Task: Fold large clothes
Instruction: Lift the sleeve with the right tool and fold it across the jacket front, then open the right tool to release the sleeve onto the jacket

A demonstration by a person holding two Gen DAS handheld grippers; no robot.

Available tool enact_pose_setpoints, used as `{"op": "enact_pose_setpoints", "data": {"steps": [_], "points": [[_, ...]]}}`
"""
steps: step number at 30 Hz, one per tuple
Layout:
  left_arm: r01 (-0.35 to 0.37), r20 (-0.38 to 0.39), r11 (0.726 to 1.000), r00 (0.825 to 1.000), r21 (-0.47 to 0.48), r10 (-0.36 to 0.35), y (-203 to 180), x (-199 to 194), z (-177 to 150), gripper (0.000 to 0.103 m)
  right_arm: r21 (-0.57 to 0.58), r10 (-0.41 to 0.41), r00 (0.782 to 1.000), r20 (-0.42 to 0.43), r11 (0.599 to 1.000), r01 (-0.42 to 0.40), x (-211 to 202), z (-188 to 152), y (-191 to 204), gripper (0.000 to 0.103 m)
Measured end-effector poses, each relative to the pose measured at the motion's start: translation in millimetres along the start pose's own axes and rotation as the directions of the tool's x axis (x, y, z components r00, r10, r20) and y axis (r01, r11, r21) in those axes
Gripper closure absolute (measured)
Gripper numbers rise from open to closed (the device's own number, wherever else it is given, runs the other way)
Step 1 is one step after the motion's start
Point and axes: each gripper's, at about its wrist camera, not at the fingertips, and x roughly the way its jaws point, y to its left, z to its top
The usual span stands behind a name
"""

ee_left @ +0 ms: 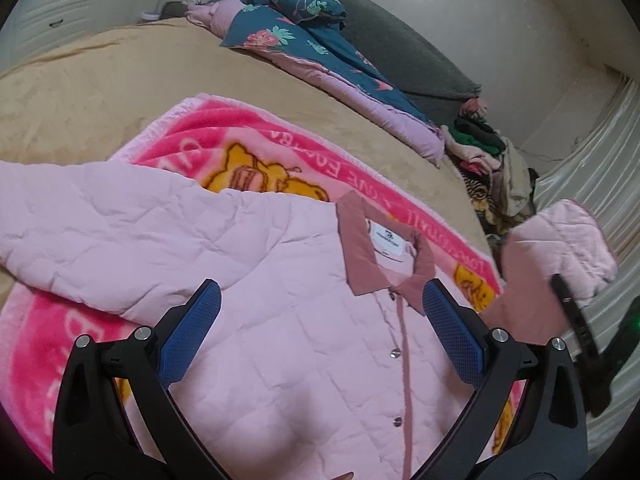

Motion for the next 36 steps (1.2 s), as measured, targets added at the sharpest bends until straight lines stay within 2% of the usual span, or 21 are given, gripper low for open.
{"op": "enact_pose_setpoints", "data": {"steps": [7,14,18,21,24,26,30,31,34,36], "points": [[0.106,-0.008,0.994,0.994,-0.034,-0.107,1,2,-1,0.008,-0.076,0.050,0.998,-0.038,0.996,-0.053,22,-15,42,0.086],[0.148,-0.035,0.984,0.988,-0.096,-0.152,9,14,-6,0.008,-0.112,0.091,0.989,-0.120,0.988,-0.105,45,-48,72,0.086],[0.192,-0.039,0.972,0.979,-0.138,-0.199,16,21,-8,0.008,-0.131,0.116,0.975,-0.190,0.981,-0.142,62,-73,92,0.084],[0.242,-0.051,0.954,0.966,-0.178,-0.255,20,29,-13,0.008,-0.129,0.148,0.954,-0.261,0.974,-0.186,75,-94,106,0.079],[0.278,-0.074,0.935,0.951,-0.218,-0.300,21,41,-19,0.008,-0.104,0.189,0.929,-0.319,0.967,-0.233,82,-111,117,0.072],[0.284,-0.099,0.930,0.945,-0.233,-0.313,22,50,-23,0.008,-0.128,0.207,0.906,-0.370,0.954,-0.270,85,-121,129,0.055],[0.245,-0.140,0.931,0.947,-0.271,-0.289,28,67,-34,0.008,-0.121,0.237,0.866,-0.439,0.940,-0.319,81,-131,138,0.031],[0.236,-0.148,0.931,0.947,-0.278,-0.285,30,70,-37,0.008,-0.102,0.260,0.856,-0.447,0.936,-0.337,76,-132,135,0.022],[0.181,-0.206,0.942,0.948,-0.284,-0.244,35,84,-47,0.008,-0.016,0.324,0.842,-0.432,0.930,-0.366,58,-128,115,0.019],[0.146,-0.224,0.951,0.952,-0.272,-0.210,37,90,-51,0.008,0.044,0.349,0.841,-0.414,0.930,-0.364,47,-124,95,0.018]]}}
